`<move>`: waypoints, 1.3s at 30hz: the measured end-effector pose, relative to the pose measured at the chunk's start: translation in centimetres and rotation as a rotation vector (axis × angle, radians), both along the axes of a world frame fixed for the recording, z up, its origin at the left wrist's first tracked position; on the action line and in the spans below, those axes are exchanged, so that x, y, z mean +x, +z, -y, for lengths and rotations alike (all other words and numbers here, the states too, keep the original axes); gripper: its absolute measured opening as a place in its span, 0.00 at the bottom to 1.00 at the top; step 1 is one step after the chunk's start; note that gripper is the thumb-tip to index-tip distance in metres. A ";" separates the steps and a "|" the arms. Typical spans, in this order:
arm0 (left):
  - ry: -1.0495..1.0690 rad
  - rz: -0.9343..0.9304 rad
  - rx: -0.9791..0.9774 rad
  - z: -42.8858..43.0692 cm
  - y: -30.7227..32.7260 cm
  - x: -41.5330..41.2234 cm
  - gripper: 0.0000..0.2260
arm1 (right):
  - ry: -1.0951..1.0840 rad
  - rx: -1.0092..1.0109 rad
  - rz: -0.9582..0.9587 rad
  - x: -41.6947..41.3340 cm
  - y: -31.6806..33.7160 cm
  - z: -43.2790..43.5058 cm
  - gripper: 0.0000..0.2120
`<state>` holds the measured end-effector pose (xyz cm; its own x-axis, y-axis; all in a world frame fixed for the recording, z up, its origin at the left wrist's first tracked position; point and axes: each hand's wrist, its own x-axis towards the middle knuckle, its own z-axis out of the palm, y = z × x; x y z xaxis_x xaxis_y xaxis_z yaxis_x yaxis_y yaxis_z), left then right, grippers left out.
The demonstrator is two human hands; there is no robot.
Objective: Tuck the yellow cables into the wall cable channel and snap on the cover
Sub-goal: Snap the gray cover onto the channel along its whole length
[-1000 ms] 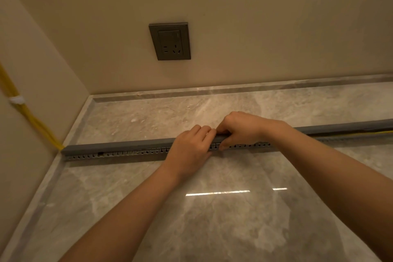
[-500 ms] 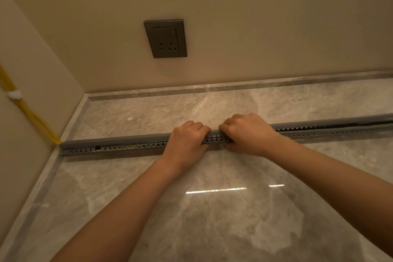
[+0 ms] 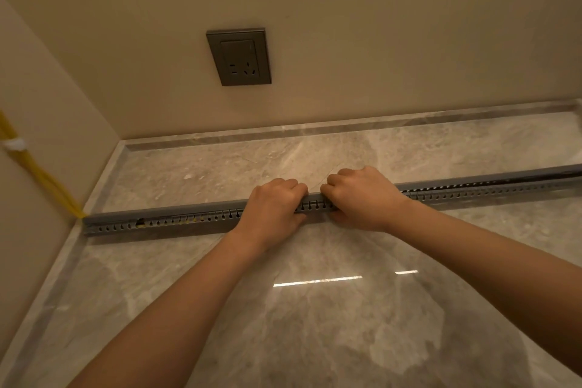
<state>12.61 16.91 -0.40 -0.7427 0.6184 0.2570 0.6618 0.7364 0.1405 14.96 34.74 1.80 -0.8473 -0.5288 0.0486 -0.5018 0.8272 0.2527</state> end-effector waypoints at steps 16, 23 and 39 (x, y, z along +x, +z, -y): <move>-0.068 -0.020 -0.127 0.1 0.3 0.3 0.11 | 0.052 0.067 -0.009 0.5 -0.7 0.1 0.10; -0.004 -0.141 -0.279 -1.2 1.4 1.3 0.06 | 0.000 0.064 0.013 0.8 -0.4 0.5 0.08; 0.015 -0.248 -0.329 -2.4 1.7 1.4 0.15 | -0.074 -0.289 -0.245 3.3 -1.6 -5.4 0.11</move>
